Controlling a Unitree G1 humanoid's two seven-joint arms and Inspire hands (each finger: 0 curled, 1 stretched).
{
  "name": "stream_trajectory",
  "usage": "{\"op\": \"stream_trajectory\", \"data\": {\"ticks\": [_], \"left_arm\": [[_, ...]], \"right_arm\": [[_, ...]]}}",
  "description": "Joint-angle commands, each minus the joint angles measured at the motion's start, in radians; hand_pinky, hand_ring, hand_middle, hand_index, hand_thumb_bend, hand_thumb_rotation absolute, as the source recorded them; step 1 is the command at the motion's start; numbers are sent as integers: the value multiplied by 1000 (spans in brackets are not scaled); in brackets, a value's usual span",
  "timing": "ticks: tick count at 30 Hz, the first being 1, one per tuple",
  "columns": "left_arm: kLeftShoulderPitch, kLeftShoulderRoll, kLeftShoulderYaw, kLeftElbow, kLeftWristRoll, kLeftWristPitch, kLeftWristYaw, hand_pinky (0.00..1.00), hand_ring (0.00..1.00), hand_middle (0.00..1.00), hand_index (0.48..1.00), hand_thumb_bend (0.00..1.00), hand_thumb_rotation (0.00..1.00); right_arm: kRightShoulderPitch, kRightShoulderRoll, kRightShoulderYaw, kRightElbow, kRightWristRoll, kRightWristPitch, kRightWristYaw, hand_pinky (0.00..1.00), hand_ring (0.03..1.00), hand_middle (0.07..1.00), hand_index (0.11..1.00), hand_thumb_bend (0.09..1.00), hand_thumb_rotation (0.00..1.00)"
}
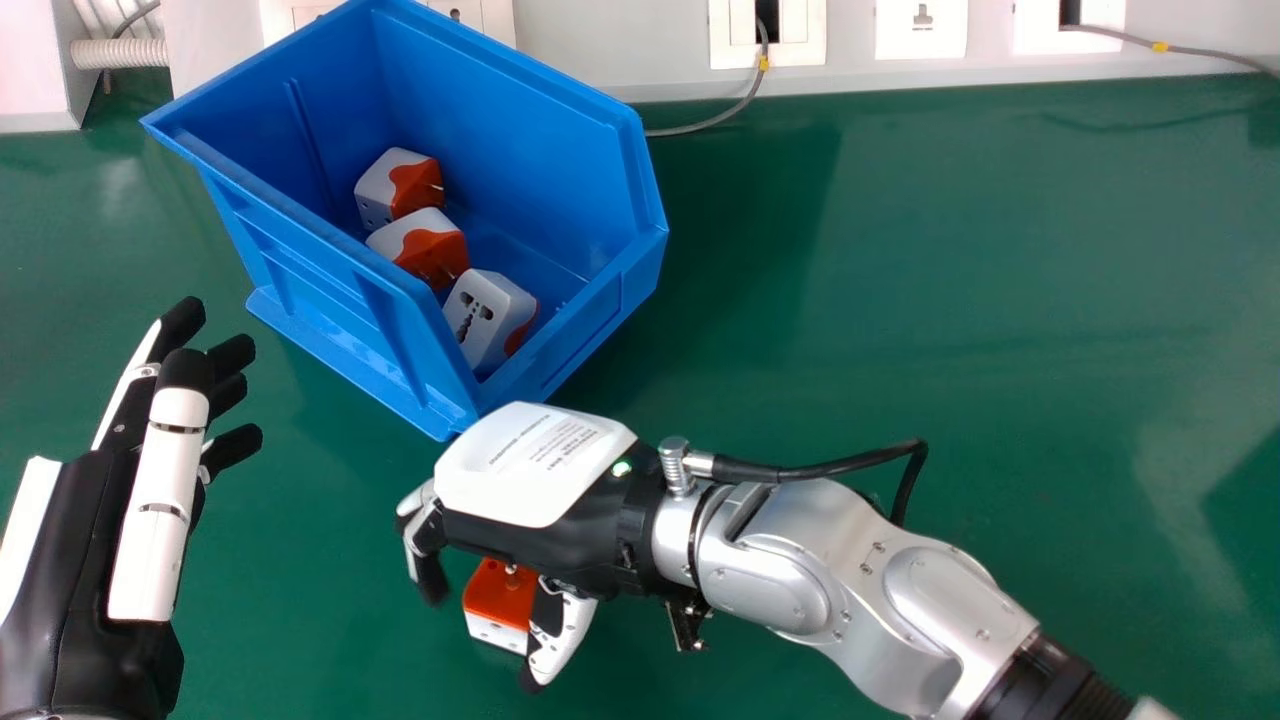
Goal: Pick all objects and put in blue box
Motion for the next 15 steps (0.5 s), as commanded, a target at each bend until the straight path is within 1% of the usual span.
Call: {"op": "stream_trajectory", "data": {"ticks": [1, 2, 5, 9, 15], "left_arm": [[1, 13, 9, -13, -1, -6, -3, 850, 911, 897, 945, 508, 990], [1, 13, 10, -12, -3, -6, -3, 850, 911, 897, 945, 508, 990], [1, 13, 13, -9, -5, -8, -4, 850, 911, 897, 945, 512, 990], [-1, 11, 10, -14, -4, -3, -2, 850, 911, 897, 946, 514, 988], [-1, 10, 11, -13, -5, -3, 0, 850, 911, 897, 947, 513, 989]], "right_arm": [[6, 0, -18, -40, 21, 2, 9, 690, 855, 870, 770, 770, 24], [6, -3, -20, -44, 23, 3, 13, 690, 855, 870, 770, 770, 24], [7, -6, -24, -51, 28, 6, 24, 718, 861, 879, 791, 811, 34], [8, -14, -30, -44, 31, 3, 33, 732, 866, 885, 800, 830, 39], [23, -17, -29, -42, 45, 0, 40, 770, 893, 913, 831, 867, 73]]}}
